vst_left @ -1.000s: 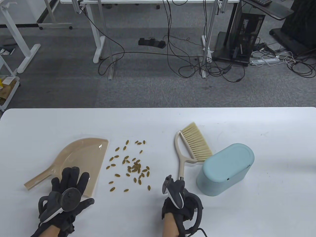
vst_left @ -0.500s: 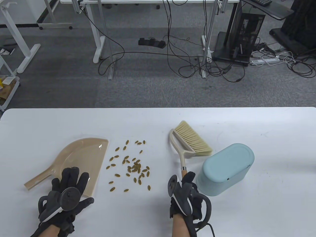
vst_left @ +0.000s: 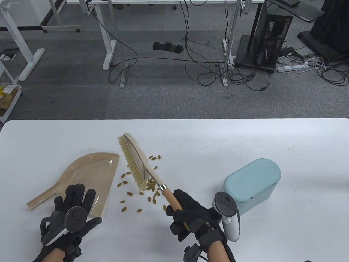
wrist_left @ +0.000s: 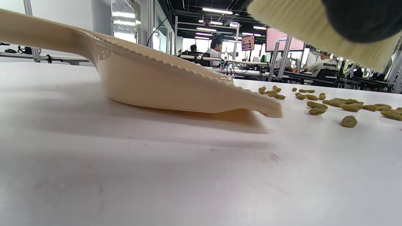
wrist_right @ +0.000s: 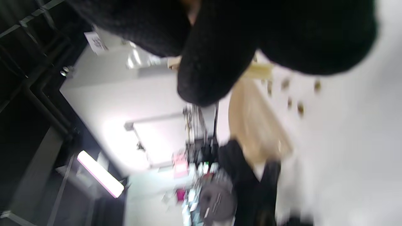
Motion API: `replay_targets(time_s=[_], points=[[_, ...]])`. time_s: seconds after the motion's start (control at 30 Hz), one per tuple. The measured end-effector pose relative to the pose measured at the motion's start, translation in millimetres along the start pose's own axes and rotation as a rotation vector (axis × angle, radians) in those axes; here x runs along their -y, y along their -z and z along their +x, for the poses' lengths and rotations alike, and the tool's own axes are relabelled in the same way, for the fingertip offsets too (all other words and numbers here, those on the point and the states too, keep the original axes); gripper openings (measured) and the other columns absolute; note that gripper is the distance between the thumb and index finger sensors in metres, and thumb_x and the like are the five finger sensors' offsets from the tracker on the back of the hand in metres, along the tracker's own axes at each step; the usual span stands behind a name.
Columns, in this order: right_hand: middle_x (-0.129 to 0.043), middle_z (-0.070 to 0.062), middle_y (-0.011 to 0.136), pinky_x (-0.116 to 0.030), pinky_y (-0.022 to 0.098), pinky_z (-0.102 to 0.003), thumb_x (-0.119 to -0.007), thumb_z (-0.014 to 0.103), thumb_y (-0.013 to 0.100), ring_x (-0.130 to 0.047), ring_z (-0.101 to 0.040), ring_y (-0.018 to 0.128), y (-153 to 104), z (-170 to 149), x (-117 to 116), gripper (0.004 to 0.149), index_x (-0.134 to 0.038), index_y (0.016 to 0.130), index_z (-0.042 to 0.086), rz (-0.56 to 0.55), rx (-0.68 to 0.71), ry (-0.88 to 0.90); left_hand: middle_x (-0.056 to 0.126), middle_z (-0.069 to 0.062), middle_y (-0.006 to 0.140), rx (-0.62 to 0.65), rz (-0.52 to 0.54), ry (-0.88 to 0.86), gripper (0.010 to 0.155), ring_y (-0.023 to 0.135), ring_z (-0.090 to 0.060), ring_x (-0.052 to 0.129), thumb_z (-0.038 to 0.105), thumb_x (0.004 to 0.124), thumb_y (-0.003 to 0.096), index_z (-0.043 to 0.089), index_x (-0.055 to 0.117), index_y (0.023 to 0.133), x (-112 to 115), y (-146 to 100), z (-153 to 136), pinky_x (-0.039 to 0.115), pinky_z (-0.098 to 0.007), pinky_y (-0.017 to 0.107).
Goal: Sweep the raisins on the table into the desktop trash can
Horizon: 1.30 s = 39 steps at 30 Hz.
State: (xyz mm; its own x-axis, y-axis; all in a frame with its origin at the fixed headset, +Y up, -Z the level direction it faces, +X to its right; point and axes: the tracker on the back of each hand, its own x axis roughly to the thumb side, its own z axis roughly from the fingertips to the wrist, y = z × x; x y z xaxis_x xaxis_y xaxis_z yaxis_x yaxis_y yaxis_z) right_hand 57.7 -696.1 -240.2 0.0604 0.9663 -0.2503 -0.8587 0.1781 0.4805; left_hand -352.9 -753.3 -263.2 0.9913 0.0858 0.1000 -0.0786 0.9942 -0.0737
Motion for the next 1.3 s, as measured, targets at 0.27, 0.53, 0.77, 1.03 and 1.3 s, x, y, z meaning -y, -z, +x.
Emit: replay_targets(time_s=[0.27,0.53,0.77,1.03,1.3], points=[[-0.071,-0.029,0.090,-0.088,0.024,-0.032,-0.074,0.026,0.057,-0.098,-0.011,0.033,17,-47,-3,0.078,-0.026,0.112,0.000,0.190,-0.146,0.109,-0.014,0.001,0.115,-0.016,-0.003,-0.005,0.093,0.114,-0.031,-0.012,0.067,0.066,0.0449,0.040,0.004,0.108,0,-1,-1,0.007,-0.071,0.079],[-0.085,-0.017,0.070,-0.089,0.023,-0.032,-0.073,0.036,0.057,-0.100,-0.009,0.029,6,-43,28,0.075,-0.036,0.111,-0.003,-0.091,-0.297,-0.395,-0.014,0.001,0.116,-0.005,-0.018,0.012,0.092,0.114,-0.031,-0.011,0.067,0.066,0.0451,0.040,0.004,0.108,2,-1,1,0.010,-0.071,0.078],[-0.082,-0.031,0.080,-0.088,0.022,-0.036,-0.076,0.033,0.054,-0.100,-0.014,0.028,-13,-39,52,0.070,-0.049,0.109,-0.001,-0.241,-0.349,-0.507,-0.014,0.001,0.116,-0.003,-0.031,0.025,0.092,0.114,-0.031,-0.011,0.067,0.066,0.0452,0.039,0.005,0.108,3,-1,3,0.010,-0.071,0.078],[-0.091,-0.013,0.064,-0.087,0.020,-0.034,-0.080,0.031,0.051,-0.098,-0.010,0.023,-21,-32,66,0.072,-0.049,0.108,-0.002,-0.143,-0.111,-0.359,-0.014,0.000,0.116,-0.008,-0.023,0.015,0.092,0.114,-0.032,-0.011,0.067,0.066,0.0452,0.039,0.005,0.108,2,-1,2,0.010,-0.071,0.078],[-0.095,-0.017,0.060,-0.086,0.018,-0.038,-0.085,0.027,0.048,-0.098,-0.015,0.019,-35,-15,84,0.072,-0.057,0.109,0.001,-0.021,-0.207,-0.522,-0.014,0.001,0.116,-0.026,-0.041,0.020,0.092,0.114,-0.031,-0.011,0.067,0.066,0.0454,0.039,0.005,0.108,5,0,1,0.010,-0.071,0.078]])
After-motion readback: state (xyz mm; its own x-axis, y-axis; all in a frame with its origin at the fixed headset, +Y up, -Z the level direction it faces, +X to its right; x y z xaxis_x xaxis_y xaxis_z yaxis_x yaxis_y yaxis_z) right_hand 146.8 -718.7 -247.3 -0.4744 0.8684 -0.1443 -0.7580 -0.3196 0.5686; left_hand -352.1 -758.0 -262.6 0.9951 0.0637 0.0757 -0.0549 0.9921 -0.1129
